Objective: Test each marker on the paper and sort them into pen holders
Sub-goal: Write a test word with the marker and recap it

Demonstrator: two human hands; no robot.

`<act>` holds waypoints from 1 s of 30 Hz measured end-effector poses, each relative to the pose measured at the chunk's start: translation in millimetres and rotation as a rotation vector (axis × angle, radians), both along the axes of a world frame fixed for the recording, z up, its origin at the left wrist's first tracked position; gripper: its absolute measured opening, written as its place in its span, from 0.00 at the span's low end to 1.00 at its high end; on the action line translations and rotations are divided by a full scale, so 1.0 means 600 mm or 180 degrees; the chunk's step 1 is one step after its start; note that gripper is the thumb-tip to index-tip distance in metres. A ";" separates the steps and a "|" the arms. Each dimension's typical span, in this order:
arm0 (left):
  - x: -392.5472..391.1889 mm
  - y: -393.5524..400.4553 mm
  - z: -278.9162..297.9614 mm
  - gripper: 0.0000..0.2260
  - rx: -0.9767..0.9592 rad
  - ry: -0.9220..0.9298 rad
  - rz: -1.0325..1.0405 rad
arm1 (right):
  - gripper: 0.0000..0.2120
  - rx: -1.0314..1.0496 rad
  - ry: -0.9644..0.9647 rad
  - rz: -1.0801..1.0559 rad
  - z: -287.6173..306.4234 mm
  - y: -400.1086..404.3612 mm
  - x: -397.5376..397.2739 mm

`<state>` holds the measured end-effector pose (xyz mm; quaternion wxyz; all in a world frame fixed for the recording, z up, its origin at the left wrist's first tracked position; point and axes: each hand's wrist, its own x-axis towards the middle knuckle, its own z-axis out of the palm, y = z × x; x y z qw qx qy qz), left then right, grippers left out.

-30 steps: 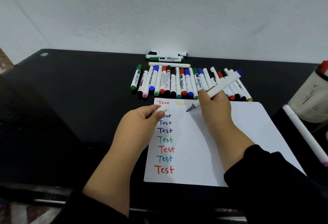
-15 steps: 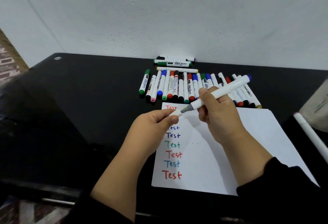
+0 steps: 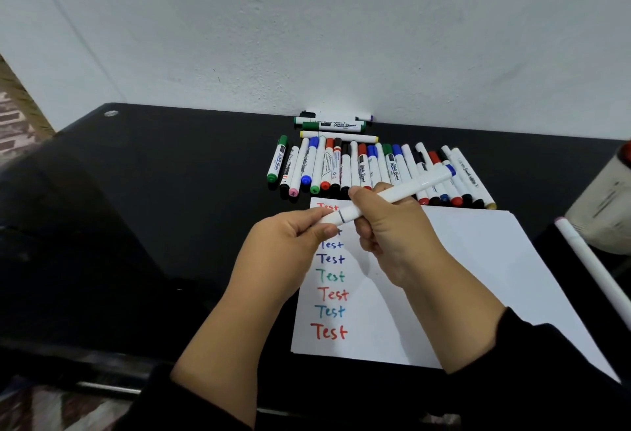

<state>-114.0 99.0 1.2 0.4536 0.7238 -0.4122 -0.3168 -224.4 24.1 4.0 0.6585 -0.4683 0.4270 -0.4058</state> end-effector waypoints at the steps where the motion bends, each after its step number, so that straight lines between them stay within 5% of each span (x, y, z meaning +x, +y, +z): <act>1: -0.001 0.001 -0.001 0.12 0.0004 -0.0069 0.0019 | 0.13 0.0016 0.0008 -0.0030 0.000 0.002 0.002; 17: 0.015 0.002 0.001 0.13 0.0038 -0.0964 -0.0025 | 0.09 0.0301 -0.0206 -0.0311 0.018 -0.033 -0.074; 20: 0.016 0.001 -0.002 0.15 0.0063 -0.1199 -0.0189 | 0.08 -0.0184 0.0466 0.0100 0.022 -0.034 -0.119; 26: -0.009 -0.003 0.000 0.14 -0.0252 -0.1421 -0.0405 | 0.03 -0.1689 0.2869 0.0784 0.046 -0.007 -0.167; 30: -0.042 -0.007 -0.003 0.14 -0.0544 -0.1498 -0.0623 | 0.07 -0.2399 0.3688 0.0866 0.035 0.013 -0.190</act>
